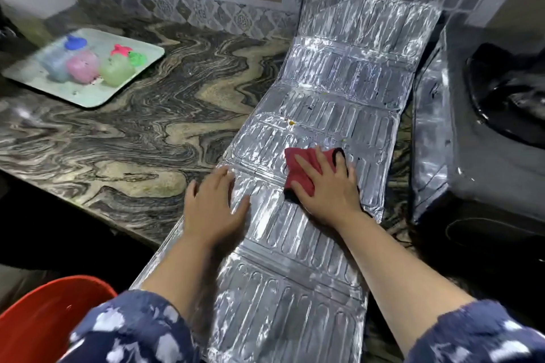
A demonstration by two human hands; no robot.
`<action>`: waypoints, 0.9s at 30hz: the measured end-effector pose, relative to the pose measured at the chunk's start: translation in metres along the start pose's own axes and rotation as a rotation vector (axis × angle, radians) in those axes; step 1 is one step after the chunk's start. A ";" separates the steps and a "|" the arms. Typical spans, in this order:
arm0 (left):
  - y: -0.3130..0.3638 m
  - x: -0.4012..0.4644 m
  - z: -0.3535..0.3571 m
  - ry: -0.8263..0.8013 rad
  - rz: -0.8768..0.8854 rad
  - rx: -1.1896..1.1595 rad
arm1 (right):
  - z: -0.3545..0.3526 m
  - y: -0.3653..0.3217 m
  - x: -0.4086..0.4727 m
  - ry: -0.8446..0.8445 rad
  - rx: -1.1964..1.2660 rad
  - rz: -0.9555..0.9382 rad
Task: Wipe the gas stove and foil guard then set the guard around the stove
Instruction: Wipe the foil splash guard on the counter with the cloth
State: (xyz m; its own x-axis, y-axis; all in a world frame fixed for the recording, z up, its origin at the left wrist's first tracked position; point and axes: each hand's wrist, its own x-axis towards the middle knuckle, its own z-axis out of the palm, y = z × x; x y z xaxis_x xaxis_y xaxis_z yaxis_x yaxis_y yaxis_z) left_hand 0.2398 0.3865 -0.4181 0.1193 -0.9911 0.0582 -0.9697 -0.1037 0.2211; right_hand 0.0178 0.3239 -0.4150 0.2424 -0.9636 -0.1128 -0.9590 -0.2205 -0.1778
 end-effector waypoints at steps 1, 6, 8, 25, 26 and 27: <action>0.005 0.008 -0.002 0.015 -0.014 0.000 | -0.002 0.001 0.000 -0.007 -0.004 -0.002; 0.033 0.036 0.020 -0.131 0.040 0.026 | -0.003 0.013 0.003 -0.018 -0.052 0.008; 0.034 0.034 0.029 -0.117 0.035 0.031 | 0.000 0.012 0.008 -0.022 -0.033 0.060; 0.032 0.035 0.033 -0.053 0.039 0.028 | 0.001 -0.019 0.064 -0.037 0.013 -0.008; 0.031 0.034 0.032 -0.057 0.041 0.028 | 0.001 -0.009 0.055 -0.035 0.009 0.024; 0.030 0.033 0.032 -0.062 0.043 0.029 | -0.001 0.002 0.048 -0.036 0.007 0.056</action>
State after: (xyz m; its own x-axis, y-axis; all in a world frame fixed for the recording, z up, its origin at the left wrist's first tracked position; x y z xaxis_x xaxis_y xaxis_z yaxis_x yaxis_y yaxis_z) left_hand 0.2074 0.3483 -0.4403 0.0650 -0.9979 0.0068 -0.9796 -0.0625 0.1910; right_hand 0.0275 0.2767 -0.4200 0.1937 -0.9682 -0.1581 -0.9702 -0.1651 -0.1772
